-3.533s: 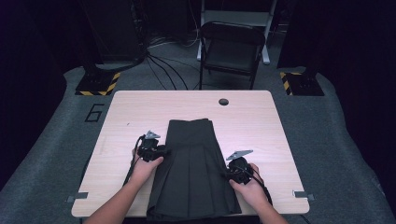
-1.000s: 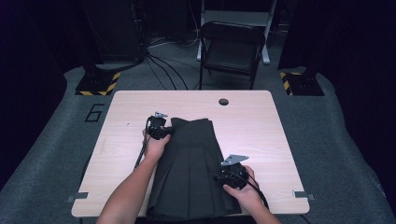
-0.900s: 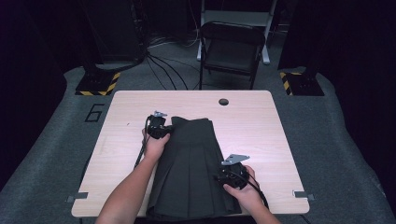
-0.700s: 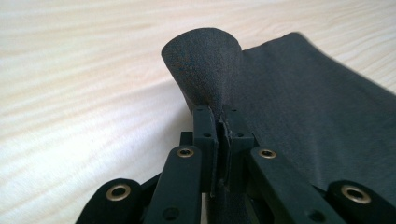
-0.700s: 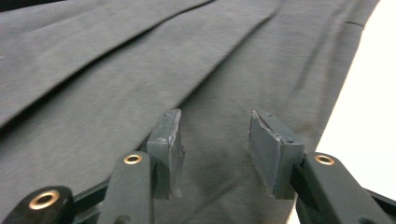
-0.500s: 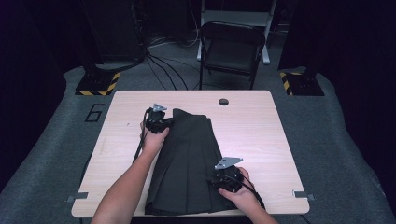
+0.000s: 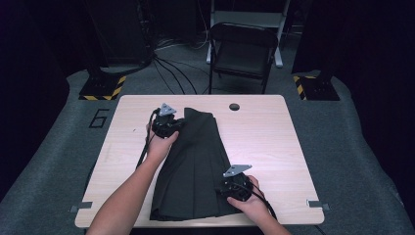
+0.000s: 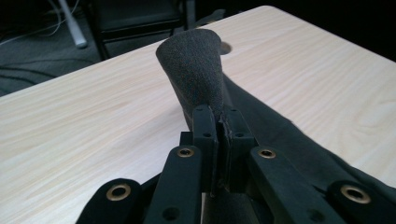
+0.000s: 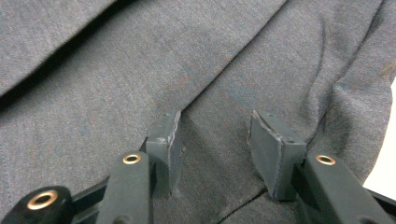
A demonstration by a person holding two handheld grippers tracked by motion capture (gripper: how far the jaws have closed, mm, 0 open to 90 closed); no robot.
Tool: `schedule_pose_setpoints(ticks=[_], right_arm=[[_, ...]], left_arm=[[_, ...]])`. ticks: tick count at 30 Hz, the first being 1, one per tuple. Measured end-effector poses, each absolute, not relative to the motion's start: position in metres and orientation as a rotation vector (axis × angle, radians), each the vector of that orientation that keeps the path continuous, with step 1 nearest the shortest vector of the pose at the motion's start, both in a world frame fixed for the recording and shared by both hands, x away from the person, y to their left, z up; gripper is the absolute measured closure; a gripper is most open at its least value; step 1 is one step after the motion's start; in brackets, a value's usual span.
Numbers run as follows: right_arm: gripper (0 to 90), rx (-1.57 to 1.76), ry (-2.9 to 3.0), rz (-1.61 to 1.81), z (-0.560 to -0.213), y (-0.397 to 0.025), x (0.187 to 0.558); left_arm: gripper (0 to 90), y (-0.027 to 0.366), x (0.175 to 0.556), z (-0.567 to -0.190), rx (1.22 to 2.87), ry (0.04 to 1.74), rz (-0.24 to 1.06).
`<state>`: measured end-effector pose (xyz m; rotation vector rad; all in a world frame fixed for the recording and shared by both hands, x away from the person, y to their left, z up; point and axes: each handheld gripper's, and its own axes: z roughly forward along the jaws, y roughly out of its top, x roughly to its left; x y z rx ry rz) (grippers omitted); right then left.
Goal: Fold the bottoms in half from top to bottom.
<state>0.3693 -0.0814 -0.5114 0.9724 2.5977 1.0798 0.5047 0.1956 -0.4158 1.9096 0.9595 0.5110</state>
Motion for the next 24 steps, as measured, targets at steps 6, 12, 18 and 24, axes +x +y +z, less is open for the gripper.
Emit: schedule_pose_setpoints(ticks=[6,12,18,24], right_arm=[[53.7,0.993,2.599,1.089,-0.512,-0.082,0.371],[54.3,1.010,2.593,1.093,-0.513,-0.082,0.371],[56.9,1.030,2.595,1.092,-0.512,-0.083,0.372],[64.2,1.105,2.584,1.083,-0.511,-0.084,0.374]], left_arm=[[86.1,0.188,0.488,-0.414,1.921,0.881,0.452],[86.1,0.180,0.473,-0.419,1.928,0.825,0.401],[86.1,0.181,0.458,-0.424,1.924,0.802,0.374],[86.1,0.191,0.455,-0.417,1.935,0.800,0.418]])
